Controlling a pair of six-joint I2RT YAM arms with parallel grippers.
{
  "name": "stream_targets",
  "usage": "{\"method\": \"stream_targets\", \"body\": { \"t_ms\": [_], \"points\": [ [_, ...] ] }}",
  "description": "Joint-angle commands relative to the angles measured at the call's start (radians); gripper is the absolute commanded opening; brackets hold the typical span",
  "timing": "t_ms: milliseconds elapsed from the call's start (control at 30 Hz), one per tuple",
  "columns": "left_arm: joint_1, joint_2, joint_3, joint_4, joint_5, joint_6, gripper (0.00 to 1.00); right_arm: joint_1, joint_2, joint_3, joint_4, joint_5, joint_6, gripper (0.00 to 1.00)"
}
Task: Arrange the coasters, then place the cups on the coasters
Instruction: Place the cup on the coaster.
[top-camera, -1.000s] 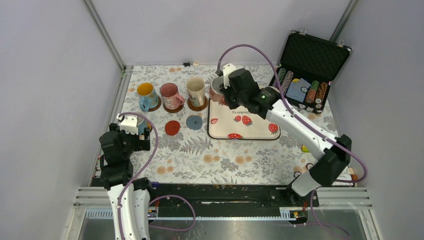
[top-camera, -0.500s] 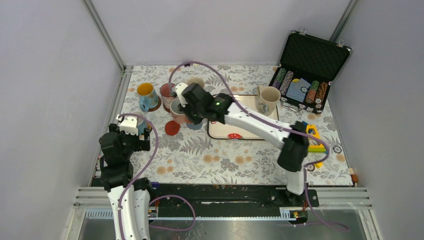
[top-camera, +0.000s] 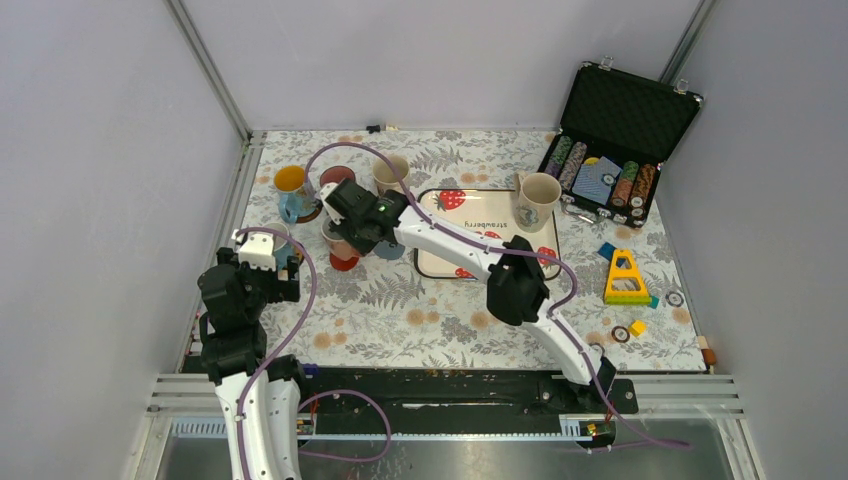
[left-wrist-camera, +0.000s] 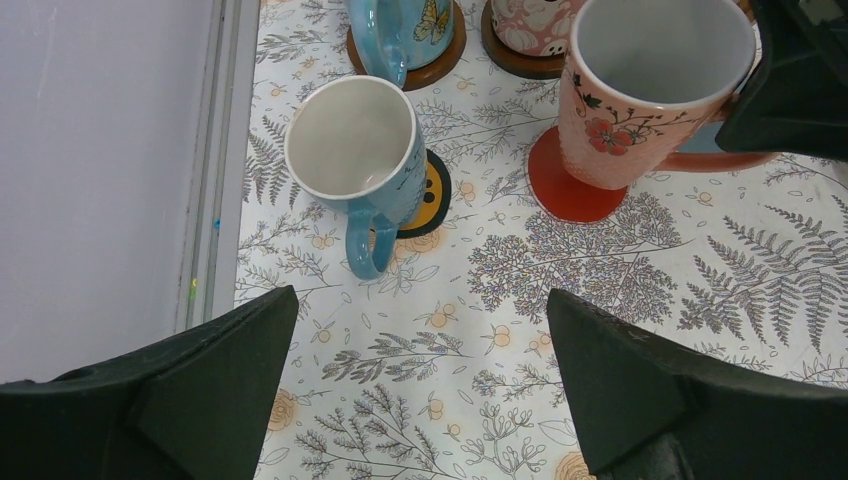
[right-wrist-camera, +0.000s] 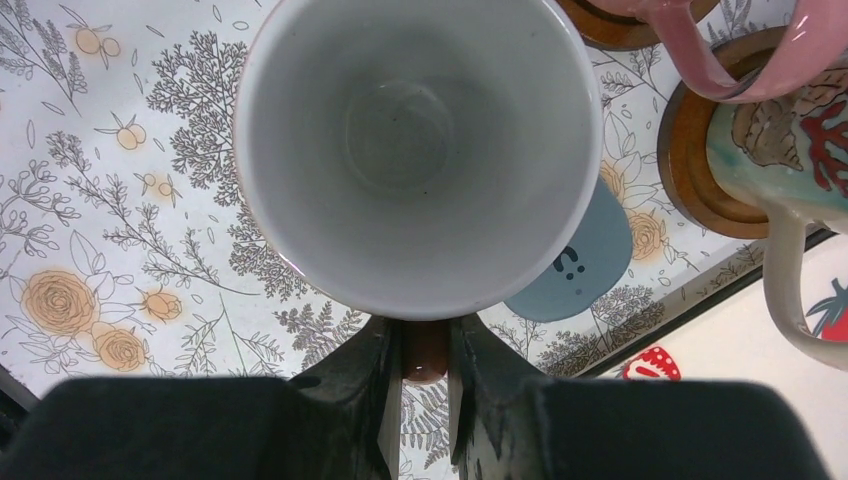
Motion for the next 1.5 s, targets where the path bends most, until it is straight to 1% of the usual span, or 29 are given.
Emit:
{"method": "stream_targets", "body": {
  "t_ms": [0,267,500,667,967,1033,1067,1100,1133,1200,1300,1367,1467],
  "points": [
    [0.007,0.003,0.002,0.049,-0.017,-0.004,0.99,0.006,-0.004,0.075,0.024,-0.011,-0.014,0.00],
    [0.006,0.003,0.002,0.049,-0.015,-0.004,0.99,0.010,0.040,0.085,0.032,0.005,-0.003,0.00],
    [0.007,-0.001,0.001,0.048,-0.013,-0.003,0.99,0.021,0.084,0.127,0.033,0.052,-0.023,0.00],
    [0.006,-0.002,0.001,0.049,-0.011,-0.003,0.99,0.024,0.080,0.107,0.038,0.057,-0.024,0.00],
    [0.006,-0.004,0.000,0.049,-0.010,-0.002,0.99,0.038,0.084,0.104,0.042,0.065,-0.014,0.02],
    [0.006,-0.004,0.001,0.049,-0.010,-0.002,0.99,0.040,0.086,0.105,0.043,0.068,-0.014,0.05],
    [0.006,-0.003,0.001,0.049,-0.011,-0.003,0.99,0.041,0.085,0.107,0.042,0.069,-0.016,0.10],
    [0.006,-0.004,0.001,0.049,-0.011,-0.003,0.99,0.042,0.085,0.106,0.041,0.072,-0.020,0.18],
    [0.006,-0.004,0.001,0.049,-0.012,-0.003,0.99,0.042,0.080,0.104,0.038,0.079,-0.026,0.35],
    [0.006,-0.005,0.000,0.049,-0.012,-0.002,0.99,0.042,0.064,0.100,0.022,0.107,-0.054,0.59],
    [0.006,-0.002,0.001,0.049,-0.018,-0.003,0.99,0.035,-0.018,0.022,-0.005,0.160,-0.117,0.75],
    [0.007,0.005,0.001,0.050,-0.020,-0.003,0.99,0.022,-0.127,-0.107,0.021,0.183,-0.149,0.82],
    [0.007,0.001,0.003,0.047,-0.020,-0.003,0.99,-0.014,-0.335,-0.331,0.098,0.184,-0.166,0.92]
  ]
}}
